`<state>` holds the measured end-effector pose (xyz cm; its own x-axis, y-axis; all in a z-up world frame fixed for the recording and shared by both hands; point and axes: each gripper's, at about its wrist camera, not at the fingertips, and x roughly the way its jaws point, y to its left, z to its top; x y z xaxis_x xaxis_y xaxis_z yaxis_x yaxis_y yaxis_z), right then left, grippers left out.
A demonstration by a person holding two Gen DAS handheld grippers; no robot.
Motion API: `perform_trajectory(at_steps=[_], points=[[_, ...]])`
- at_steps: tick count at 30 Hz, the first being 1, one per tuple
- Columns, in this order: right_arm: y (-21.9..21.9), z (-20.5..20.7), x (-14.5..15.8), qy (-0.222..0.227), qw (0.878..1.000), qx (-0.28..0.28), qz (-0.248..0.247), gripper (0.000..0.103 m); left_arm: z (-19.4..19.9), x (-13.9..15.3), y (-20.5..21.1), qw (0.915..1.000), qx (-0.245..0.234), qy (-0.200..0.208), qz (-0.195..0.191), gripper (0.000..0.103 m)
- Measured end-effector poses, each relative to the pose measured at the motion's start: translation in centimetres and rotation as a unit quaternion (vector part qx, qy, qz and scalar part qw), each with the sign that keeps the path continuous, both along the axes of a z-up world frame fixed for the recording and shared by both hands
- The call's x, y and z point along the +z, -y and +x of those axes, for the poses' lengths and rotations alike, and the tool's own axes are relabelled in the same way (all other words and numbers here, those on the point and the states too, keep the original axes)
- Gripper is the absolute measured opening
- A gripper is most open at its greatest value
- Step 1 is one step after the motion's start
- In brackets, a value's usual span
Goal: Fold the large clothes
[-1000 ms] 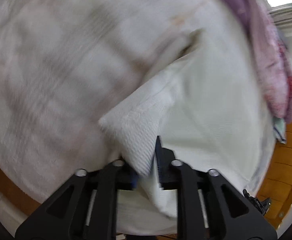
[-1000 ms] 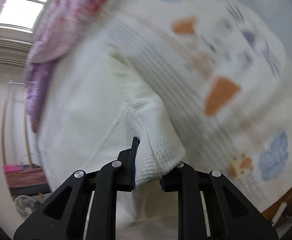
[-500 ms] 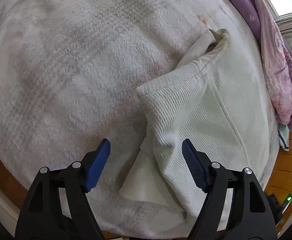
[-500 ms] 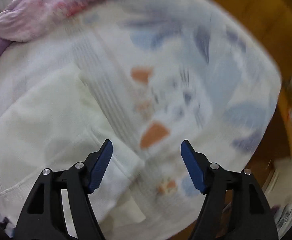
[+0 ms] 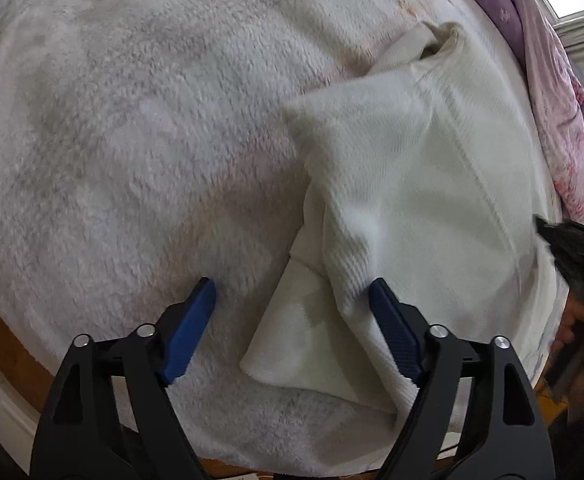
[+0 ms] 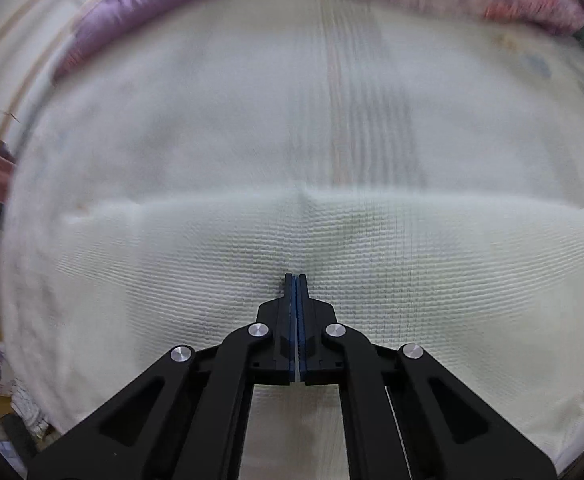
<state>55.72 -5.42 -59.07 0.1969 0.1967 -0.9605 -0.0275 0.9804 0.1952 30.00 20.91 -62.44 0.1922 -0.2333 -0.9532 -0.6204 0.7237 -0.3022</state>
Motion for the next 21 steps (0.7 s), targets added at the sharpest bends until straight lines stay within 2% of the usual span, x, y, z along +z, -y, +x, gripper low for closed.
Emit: perform_trajectory(at_steps=[1, 4, 7, 13, 14, 17, 21], points=[[0.2, 0.0, -1.1, -0.001, 1.000, -0.004, 0.005, 0.000, 0.2, -0.1, 0.2, 1.0000, -0.002, -0.001, 0.002, 0.082], [0.2, -1.0, -0.4, -0.001, 1.000, -0.012, 0.004, 0.000, 0.4, -0.1, 0.6, 1.0000, -0.006, 0.001, 0.004, 0.082], [0.6, -5.4, 0.5, -0.027, 0.999, -0.015, 0.022, 0.000, -0.2, 0.0, 0.2, 1.0000, -0.005, 0.005, -0.007, 0.082], [2.0, -13.8, -0.6, -0.099, 0.992, -0.043, 0.065, 0.000, -0.9, 0.3, -0.7, 0.9996, -0.012, 0.008, -0.024, 0.082], [2.4, -15.5, -0.9, -0.100, 0.991, -0.058, 0.073, 0.000, -0.9, 0.3, -0.8, 0.9995, -0.014, 0.009, -0.026, 0.082], [2.4, -17.2, -0.9, -0.083, 0.993, -0.053, 0.063, 0.000, -1.4, 0.3, -1.2, 0.9992, -0.022, 0.012, -0.031, 0.081], [2.4, -17.5, -0.7, -0.080, 0.993, -0.057, 0.060, 0.000, -1.8, -0.2, -1.4, 0.9987, -0.015, 0.014, -0.046, 0.080]])
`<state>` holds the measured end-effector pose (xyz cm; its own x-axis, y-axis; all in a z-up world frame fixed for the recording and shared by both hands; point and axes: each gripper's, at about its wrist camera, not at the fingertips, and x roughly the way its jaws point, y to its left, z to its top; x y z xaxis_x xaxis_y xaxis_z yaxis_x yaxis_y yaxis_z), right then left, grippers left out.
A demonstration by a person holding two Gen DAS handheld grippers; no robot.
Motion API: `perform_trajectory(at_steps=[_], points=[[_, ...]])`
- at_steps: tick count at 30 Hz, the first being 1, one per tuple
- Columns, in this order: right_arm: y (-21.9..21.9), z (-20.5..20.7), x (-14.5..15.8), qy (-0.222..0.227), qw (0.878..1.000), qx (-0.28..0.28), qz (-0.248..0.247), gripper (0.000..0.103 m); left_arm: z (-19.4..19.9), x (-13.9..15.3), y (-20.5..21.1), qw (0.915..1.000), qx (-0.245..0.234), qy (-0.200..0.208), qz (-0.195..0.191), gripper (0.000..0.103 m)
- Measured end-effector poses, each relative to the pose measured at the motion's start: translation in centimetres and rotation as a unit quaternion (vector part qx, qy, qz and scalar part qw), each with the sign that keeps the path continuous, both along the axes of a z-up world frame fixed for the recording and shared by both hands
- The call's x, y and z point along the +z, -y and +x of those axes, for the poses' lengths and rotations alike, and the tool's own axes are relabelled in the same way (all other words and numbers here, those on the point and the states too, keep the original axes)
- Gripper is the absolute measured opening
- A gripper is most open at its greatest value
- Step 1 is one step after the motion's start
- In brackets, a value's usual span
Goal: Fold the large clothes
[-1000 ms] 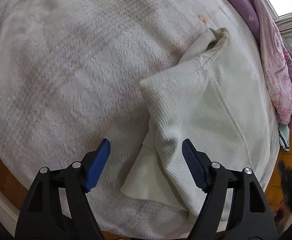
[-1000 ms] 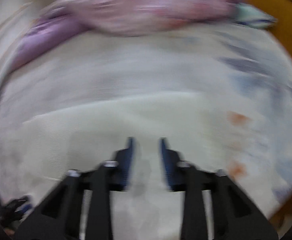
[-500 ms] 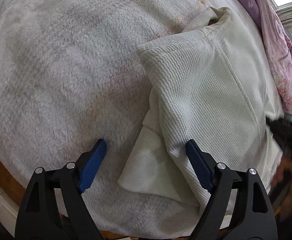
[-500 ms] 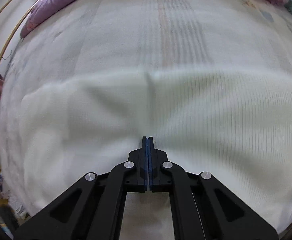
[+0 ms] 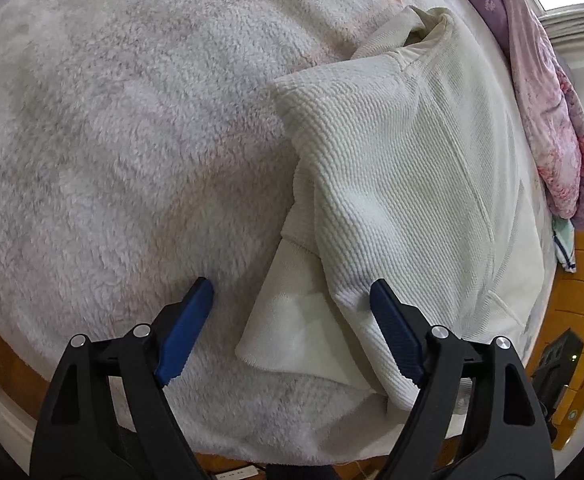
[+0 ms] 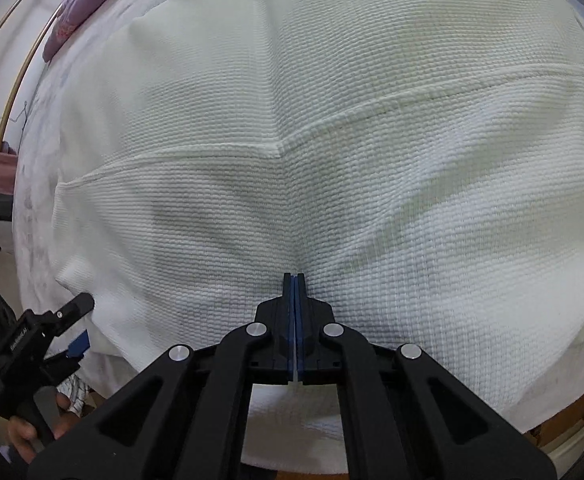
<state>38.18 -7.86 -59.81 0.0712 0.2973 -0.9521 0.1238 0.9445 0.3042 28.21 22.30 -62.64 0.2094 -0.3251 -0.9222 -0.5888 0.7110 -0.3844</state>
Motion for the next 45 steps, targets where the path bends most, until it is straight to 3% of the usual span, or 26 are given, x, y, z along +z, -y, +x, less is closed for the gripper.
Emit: perform_trajectory(at_steps=[4, 6, 9, 10, 12, 13, 14, 16, 17, 21, 25, 29, 35, 36, 37, 38, 39, 40, 42, 44, 45], points=[[0.3, -1.1, 0.1, 0.007, 1.000, -0.003, 0.007, 0.000, -0.5, -0.5, -0.4, 0.9999, 0.008, -0.003, -0.010, 0.076], [0.7, -1.5, 0.0, 0.011, 1.000, -0.008, 0.017, 0.000, -0.7, -0.6, -0.6, 0.9999, 0.003, -0.007, -0.008, 0.068], [0.6, -2.4, 0.8, 0.028, 0.999, -0.001, 0.017, 0.005, -0.5, -0.4, -0.9, 0.9998, -0.008, -0.002, -0.021, 0.042], [0.2, -2.6, 1.6, 0.041, 0.999, 0.016, 0.006, 0.010, -0.5, -0.3, -1.0, 0.9992, -0.016, 0.001, -0.037, 0.031], [-0.8, -3.0, 2.7, 0.066, 0.997, 0.042, -0.001, 0.020, -0.4, 0.0, -1.0, 0.9988, -0.035, 0.003, -0.034, 0.014], [-1.4, -3.4, 3.4, 0.083, 0.995, 0.060, 0.002, 0.026, -0.4, 0.3, -1.0, 0.9985, -0.037, 0.008, -0.039, 0.010], [-1.9, -3.7, 4.0, 0.099, 0.992, 0.080, 0.003, 0.030, -0.5, 0.6, -1.1, 0.9985, -0.034, 0.010, -0.042, 0.009], [-3.6, -4.2, 5.0, 0.130, 0.984, 0.123, 0.003, 0.053, -0.6, 1.7, -1.6, 0.9978, -0.022, 0.023, -0.058, 0.009], [-4.2, -4.8, 5.5, 0.145, 0.979, 0.141, 0.004, 0.059, -0.8, 2.4, -1.8, 0.9969, -0.016, 0.032, -0.071, 0.008], [-8.1, -6.5, 7.4, 0.210, 0.950, 0.229, 0.017, 0.068, -1.1, 4.5, -2.7, 0.9916, -0.001, 0.056, -0.117, 0.005], [-12.8, -7.4, 7.6, 0.253, 0.924, 0.286, 0.014, 0.073, -0.8, 5.6, -2.5, 0.9896, -0.012, 0.065, -0.128, 0.005], [-15.7, -7.0, 6.5, 0.270, 0.913, 0.307, -0.002, 0.074, 0.0, 5.8, -2.5, 0.9866, -0.004, 0.066, -0.149, 0.005], [-17.9, -5.5, 3.7, 0.271, 0.915, 0.297, -0.028, 0.073, 0.4, 5.6, -2.0, 0.9833, -0.006, 0.068, -0.169, 0.005], [-17.7, -5.5, 3.6, 0.270, 0.916, 0.295, -0.028, 0.064, 0.5, 5.5, -2.0, 0.9829, -0.009, 0.066, -0.172, 0.005], [-18.0, -5.3, 3.5, 0.269, 0.917, 0.294, -0.028, 0.047, 0.6, 5.4, -2.1, 0.9828, -0.010, 0.063, -0.174, 0.005], [-18.3, -5.1, 3.6, 0.263, 0.919, 0.293, -0.027, 0.038, 0.6, 5.4, -2.2, 0.9818, -0.007, 0.059, -0.180, 0.006], [-18.6, -4.7, 3.6, 0.252, 0.923, 0.291, -0.023, 0.023, 0.6, 5.6, -2.6, 0.9800, 0.001, 0.059, -0.190, 0.007], [-18.9, -4.4, 3.6, 0.244, 0.926, 0.287, -0.020, 0.016, 0.7, 6.0, -2.8, 0.9783, 0.006, 0.061, -0.198, 0.009], [-18.0, -3.6, 3.6, 0.218, 0.942, 0.255, 0.006, 0.013, 0.8, 7.7, -3.1, 0.9788, 0.008, 0.084, -0.187, 0.019], [-15.4, -2.4, 4.0, 0.186, 0.962, 0.187, 0.074, 0.012, 0.8, 9.5, -3.2, 0.9859, 0.001, 0.097, -0.136, 0.045], [-13.9, -1.8, 4.3, 0.173, 0.967, 0.149, 0.111, 0.012, 0.8, 10.3, -3.2, 0.9889, -0.001, 0.102, -0.108, 0.045]])
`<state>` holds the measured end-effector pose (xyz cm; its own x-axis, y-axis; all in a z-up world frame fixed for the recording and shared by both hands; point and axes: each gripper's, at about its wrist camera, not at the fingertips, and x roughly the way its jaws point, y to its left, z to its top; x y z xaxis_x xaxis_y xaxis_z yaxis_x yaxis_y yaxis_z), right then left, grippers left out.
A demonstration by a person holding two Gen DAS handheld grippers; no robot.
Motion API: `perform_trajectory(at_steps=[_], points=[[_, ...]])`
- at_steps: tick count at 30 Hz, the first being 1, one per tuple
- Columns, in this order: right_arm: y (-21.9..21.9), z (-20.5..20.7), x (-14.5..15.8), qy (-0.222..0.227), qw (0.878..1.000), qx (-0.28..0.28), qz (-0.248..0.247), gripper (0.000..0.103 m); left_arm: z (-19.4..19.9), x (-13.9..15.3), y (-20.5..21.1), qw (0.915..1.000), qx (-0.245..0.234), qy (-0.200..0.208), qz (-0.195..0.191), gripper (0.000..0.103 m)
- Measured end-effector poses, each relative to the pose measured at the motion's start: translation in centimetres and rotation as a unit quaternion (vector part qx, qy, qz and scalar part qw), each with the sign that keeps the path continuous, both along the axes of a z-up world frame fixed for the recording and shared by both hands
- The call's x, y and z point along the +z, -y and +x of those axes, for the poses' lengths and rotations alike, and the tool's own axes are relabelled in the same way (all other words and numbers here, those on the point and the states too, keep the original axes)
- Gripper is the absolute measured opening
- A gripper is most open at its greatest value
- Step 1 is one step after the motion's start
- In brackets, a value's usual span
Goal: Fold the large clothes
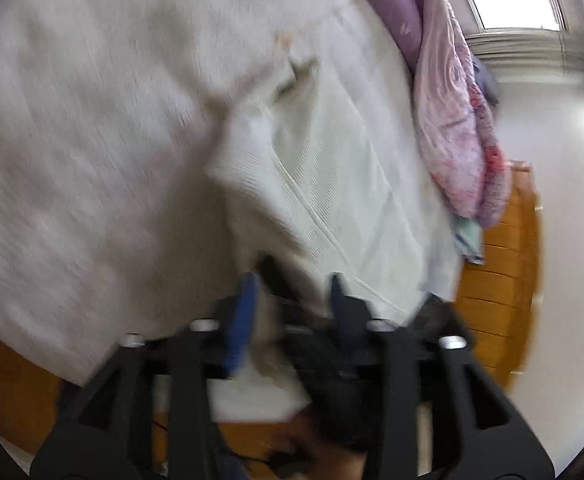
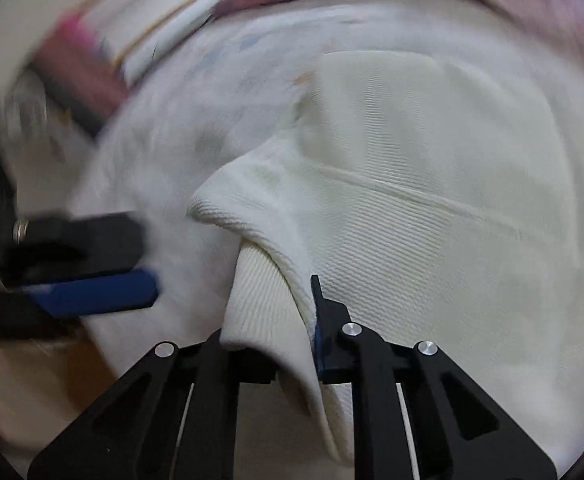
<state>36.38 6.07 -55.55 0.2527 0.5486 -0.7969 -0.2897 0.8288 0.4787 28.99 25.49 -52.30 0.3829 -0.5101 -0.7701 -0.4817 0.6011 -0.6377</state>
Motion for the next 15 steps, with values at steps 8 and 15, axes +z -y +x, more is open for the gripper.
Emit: perform_trajectory(at_steps=[8, 15], points=[[14.9, 2.0, 3.8, -0.052, 0.954, -0.189, 0.227, 0.011, 1.9, 1.7, 5.5, 0.9931, -0.009, 0.008, 0.116, 0.045], [29.3, -1.4, 6.2, -0.018, 0.914, -0.316, 0.254, 0.011, 5.2, 0.5, 16.7, 0.9880, -0.104, 0.020, 0.113, 0.055]])
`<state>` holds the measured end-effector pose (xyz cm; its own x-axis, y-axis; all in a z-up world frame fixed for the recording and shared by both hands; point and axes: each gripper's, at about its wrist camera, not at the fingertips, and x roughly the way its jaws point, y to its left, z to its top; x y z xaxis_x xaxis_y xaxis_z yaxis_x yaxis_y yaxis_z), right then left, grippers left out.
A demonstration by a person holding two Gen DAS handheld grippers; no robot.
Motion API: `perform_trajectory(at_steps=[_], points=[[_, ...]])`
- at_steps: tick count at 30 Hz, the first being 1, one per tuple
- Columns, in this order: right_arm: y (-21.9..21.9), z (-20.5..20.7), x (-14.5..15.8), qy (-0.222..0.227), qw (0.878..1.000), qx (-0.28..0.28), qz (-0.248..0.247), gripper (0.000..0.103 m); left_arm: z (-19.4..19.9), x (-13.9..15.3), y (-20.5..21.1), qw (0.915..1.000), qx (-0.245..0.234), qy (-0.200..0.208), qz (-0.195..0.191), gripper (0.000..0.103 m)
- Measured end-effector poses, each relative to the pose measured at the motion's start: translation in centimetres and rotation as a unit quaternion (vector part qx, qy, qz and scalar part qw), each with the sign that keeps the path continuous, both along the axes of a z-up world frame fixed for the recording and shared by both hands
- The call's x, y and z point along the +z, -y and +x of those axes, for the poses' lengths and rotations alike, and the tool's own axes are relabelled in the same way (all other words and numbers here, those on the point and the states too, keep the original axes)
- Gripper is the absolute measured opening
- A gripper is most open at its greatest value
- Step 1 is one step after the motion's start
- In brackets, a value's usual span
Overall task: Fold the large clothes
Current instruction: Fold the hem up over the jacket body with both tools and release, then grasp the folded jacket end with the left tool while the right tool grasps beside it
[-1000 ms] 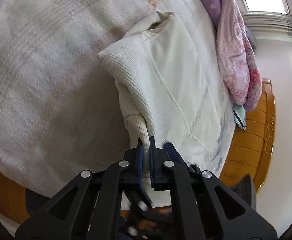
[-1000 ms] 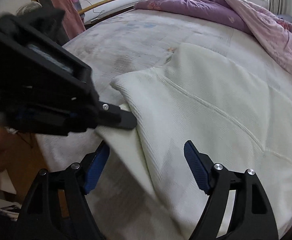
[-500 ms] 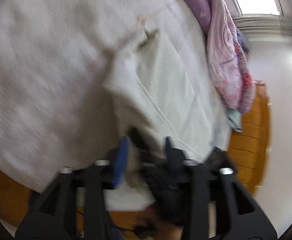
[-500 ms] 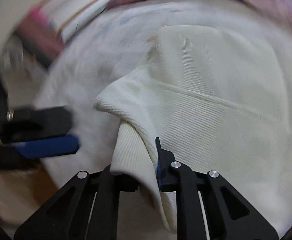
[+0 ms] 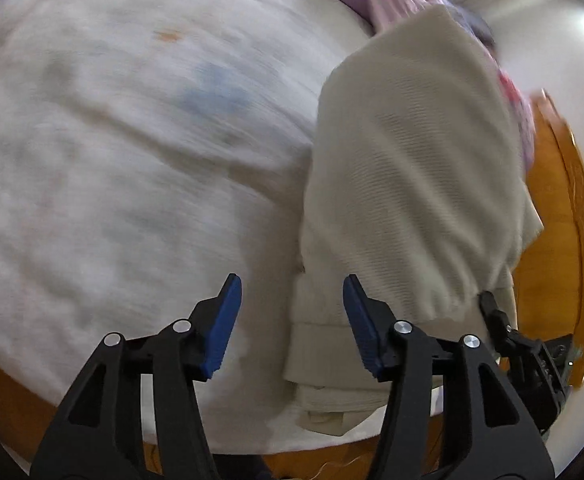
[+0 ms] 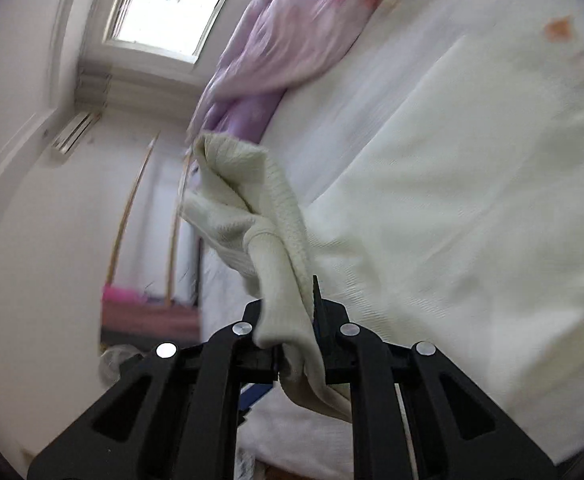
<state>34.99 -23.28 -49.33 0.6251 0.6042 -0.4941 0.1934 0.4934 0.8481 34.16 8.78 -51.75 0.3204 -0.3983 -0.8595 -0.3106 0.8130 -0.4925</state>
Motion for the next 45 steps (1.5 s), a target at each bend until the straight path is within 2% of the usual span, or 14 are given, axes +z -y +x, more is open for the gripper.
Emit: perform_trajectory(at_steps=[3, 6, 10, 12, 16, 17, 19, 24, 26, 34, 37, 41, 42, 45], points=[[5.0, -2.8, -0.7, -0.026, 0.998, -0.049, -0.014, 0.010, 0.7, -1.0, 3.9, 0.9994, -0.034, -0.008, 0.006, 0.063], [8.8, -5.8, -3.3, -0.076, 0.992, -0.088, -0.044, 0.010, 0.8, -2.7, 6.7, 0.9977, -0.062, -0.021, 0.019, 0.072], [11.1, -8.2, -7.9, -0.143, 0.984, -0.102, -0.042, 0.011, 1.1, -5.6, 8.8, 0.9948, -0.078, -0.058, 0.030, 0.075], [10.6, -8.1, -8.5, -0.151, 0.982, -0.104, -0.053, 0.013, 1.2, -6.7, 9.2, 0.9932, -0.082, -0.073, 0.037, 0.075], [10.8, -7.0, -8.1, -0.184, 0.974, -0.095, -0.092, 0.038, 1.4, -8.0, 9.5, 0.9926, -0.078, -0.078, 0.051, 0.079], [10.9, -6.9, -7.8, -0.188, 0.973, -0.097, -0.098, 0.052, 1.4, -8.2, 9.3, 0.9929, -0.076, -0.077, 0.050, 0.080], [11.7, -6.6, -7.4, -0.189, 0.970, -0.101, -0.114, 0.065, 1.6, -8.5, 9.4, 0.9933, -0.073, -0.074, 0.050, 0.082], [13.4, -6.1, -11.6, -0.208, 0.977, -0.054, -0.002, 0.071, 2.5, -9.5, 10.3, 0.9935, -0.077, -0.075, 0.037, 0.082], [13.6, -5.5, -12.8, -0.201, 0.979, -0.040, 0.023, 0.081, 2.4, -9.7, 10.8, 0.9926, -0.086, -0.074, 0.045, 0.082], [13.2, -1.5, -14.3, -0.176, 0.980, 0.013, 0.096, 0.083, 3.2, -11.4, 11.3, 0.9933, -0.072, -0.089, 0.015, 0.088], [12.1, 0.9, -14.5, -0.171, 0.979, 0.032, 0.108, 0.083, 3.1, -11.8, 12.2, 0.9892, -0.103, -0.097, -0.037, 0.088], [11.7, 1.4, -15.2, -0.168, 0.980, 0.027, 0.105, 0.084, 3.3, -12.5, 13.4, 0.9898, -0.100, -0.099, -0.022, 0.088], [11.7, 1.6, -15.0, -0.167, 0.979, 0.031, 0.108, 0.083, 3.5, -12.5, 13.4, 0.9902, -0.094, -0.100, -0.026, 0.088], [11.4, 1.5, -14.8, -0.169, 0.977, 0.048, 0.118, 0.058, 3.8, -11.8, 13.4, 0.9893, -0.097, -0.105, -0.031, 0.075]])
